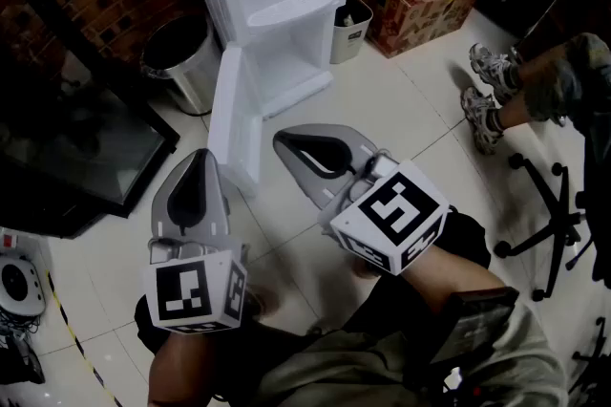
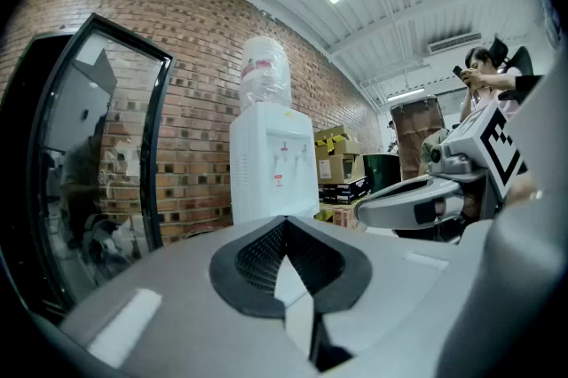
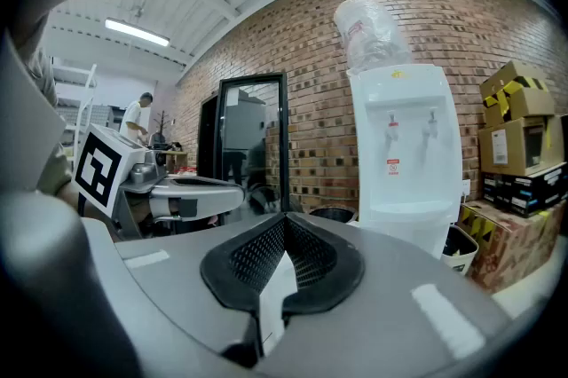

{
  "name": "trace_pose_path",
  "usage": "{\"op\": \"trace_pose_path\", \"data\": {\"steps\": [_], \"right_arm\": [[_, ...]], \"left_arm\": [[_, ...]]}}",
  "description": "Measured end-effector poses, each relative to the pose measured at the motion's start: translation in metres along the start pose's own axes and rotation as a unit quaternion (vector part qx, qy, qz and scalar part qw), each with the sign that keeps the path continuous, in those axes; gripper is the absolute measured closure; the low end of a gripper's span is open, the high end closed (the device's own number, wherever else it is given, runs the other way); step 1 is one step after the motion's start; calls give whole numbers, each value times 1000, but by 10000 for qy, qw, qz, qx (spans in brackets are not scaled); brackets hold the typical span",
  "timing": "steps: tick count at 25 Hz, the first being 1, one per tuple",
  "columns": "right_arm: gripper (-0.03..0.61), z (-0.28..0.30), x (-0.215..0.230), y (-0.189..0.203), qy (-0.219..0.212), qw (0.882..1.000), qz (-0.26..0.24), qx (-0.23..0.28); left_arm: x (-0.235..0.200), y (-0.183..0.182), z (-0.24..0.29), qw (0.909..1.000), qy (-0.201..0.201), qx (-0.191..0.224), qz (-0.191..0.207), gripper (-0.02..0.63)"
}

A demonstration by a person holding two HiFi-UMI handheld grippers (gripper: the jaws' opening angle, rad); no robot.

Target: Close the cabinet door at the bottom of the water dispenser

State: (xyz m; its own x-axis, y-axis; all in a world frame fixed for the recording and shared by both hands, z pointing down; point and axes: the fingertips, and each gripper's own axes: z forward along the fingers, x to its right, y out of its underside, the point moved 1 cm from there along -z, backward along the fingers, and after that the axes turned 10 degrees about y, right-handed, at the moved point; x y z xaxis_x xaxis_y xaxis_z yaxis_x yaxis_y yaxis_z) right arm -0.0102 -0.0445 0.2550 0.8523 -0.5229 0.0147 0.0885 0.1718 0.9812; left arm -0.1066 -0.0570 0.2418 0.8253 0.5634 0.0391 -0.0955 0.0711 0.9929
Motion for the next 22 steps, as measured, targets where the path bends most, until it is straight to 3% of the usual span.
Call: {"op": "trace_pose_path", "data": {"steps": [6,14,22], "right_arm": [[578,-8,12,4,258,9996,-40,-97],[578,16,10,-2,220,9997,-91,-54],[577,57,1,19,46,9957,-876,-292]], "left_arm": [[8,6,7,9999,150,32,-63,613],[-16,7,5,9999,-102,63,-91,612],[-39,12,5,9989,-411,-119,-178,613]]}}
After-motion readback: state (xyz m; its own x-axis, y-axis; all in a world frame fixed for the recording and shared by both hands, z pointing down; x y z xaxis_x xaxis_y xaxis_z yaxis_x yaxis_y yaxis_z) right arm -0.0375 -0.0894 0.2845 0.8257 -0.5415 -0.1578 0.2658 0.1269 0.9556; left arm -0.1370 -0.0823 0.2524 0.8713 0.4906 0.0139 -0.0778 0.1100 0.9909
